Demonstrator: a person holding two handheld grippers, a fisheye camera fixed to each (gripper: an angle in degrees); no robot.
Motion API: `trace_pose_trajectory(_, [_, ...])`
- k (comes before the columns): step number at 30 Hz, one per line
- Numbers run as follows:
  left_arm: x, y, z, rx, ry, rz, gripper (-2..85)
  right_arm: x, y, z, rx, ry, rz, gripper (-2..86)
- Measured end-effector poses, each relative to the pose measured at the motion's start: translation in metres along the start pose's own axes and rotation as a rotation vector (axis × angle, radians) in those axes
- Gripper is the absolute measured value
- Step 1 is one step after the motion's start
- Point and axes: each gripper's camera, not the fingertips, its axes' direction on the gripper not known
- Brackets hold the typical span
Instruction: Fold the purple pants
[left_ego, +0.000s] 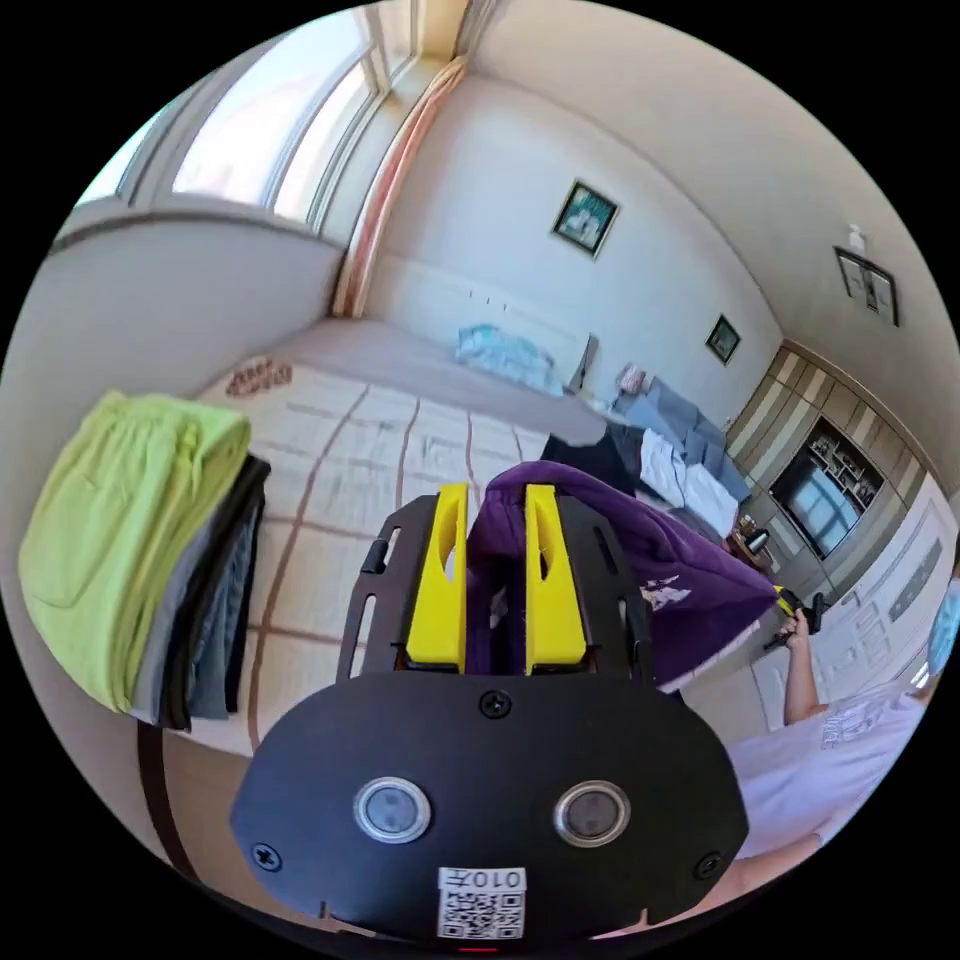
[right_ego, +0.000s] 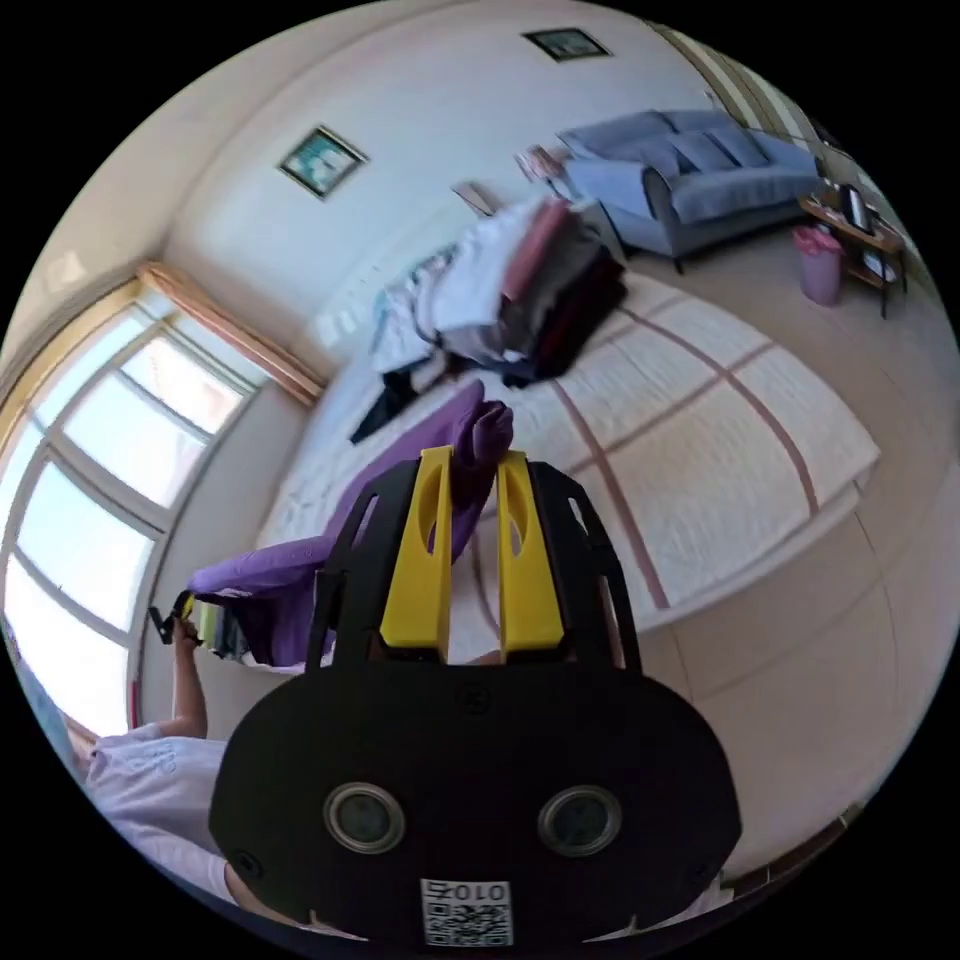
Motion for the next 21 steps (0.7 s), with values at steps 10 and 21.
trace_pose_trajectory(10, [-0.004, 0.080, 0.030, -0.079, -0.111, 0.030, 8.7, -0.029, 0.053, 0.017, 0.195, 0.020, -0.117, 9.7])
trace_pose_trajectory(21, [-0.005, 0.121, 0.062, -0.006, 0.224, -0.127, 7.5, -0.033, 0.088, 0.092, 0.008, -0.207, 0.076, 8.6])
